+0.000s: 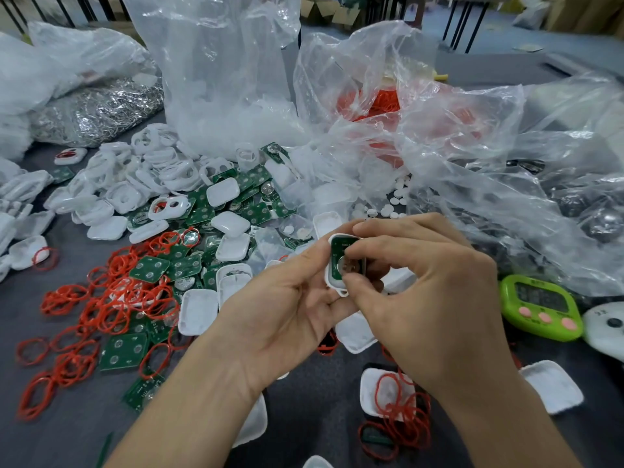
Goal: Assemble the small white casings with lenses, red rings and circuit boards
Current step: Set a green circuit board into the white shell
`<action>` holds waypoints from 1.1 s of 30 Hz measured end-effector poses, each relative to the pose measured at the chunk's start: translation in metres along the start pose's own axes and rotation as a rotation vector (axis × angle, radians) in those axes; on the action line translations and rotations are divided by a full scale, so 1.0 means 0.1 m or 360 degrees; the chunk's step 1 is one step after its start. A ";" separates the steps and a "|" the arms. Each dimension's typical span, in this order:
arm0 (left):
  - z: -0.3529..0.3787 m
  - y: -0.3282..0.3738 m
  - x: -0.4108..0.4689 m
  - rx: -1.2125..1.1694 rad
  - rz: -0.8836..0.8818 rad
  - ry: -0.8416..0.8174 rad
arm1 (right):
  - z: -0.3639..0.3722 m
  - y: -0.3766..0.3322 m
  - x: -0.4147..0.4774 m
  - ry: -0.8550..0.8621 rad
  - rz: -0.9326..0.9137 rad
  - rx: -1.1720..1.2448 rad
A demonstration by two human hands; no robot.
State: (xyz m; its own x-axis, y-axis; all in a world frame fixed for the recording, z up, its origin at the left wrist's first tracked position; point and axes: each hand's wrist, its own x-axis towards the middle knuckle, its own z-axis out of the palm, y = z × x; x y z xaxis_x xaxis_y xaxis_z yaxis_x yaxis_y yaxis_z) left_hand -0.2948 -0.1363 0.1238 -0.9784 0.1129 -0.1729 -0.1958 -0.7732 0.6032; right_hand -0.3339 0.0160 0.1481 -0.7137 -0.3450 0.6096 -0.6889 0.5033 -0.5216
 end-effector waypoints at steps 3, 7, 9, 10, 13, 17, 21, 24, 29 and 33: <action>0.00 0.01 0.00 0.0011 0.0007 -0.0010 | 0.00 0.00 0.00 0.0002 0.0016 0.0002; -0.01 0.00 0.01 0.0035 0.0020 0.0017 | -0.01 0.00 0.01 0.0001 0.0030 0.0016; -0.01 0.00 0.00 0.0027 0.0023 0.0030 | -0.02 0.00 0.01 0.0000 0.0031 0.0018; -0.01 -0.01 0.00 0.0013 0.0024 0.0029 | -0.02 0.00 0.01 0.0001 0.0031 0.0022; -0.01 -0.01 0.00 -0.0018 0.0026 0.0013 | -0.02 0.00 0.02 -0.0002 0.0030 0.0036; -0.02 0.00 0.00 -0.0006 0.0016 -0.0006 | -0.03 -0.01 0.02 -0.0014 0.0032 0.0045; -0.03 0.01 0.00 -0.0003 0.0009 0.0006 | -0.04 -0.02 0.03 -0.0028 0.0030 0.0048; -0.02 0.00 0.00 -0.0017 0.0008 0.0017 | -0.05 -0.02 0.03 -0.0055 0.0053 0.0067; -0.01 0.00 0.00 -0.0123 0.0000 0.0087 | -0.06 -0.03 0.04 -0.0058 0.0168 0.0196; 0.04 0.02 -0.01 -0.0070 -0.0046 0.0082 | -0.11 0.02 0.08 0.0135 0.0372 0.0460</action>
State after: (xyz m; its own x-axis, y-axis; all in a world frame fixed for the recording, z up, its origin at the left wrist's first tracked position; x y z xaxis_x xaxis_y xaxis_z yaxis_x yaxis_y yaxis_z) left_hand -0.2948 -0.1359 0.1284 -0.9675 0.1042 -0.2306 -0.2200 -0.7969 0.5626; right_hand -0.3396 0.0232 0.1579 -0.8512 -0.1745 0.4950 -0.5246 0.3120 -0.7921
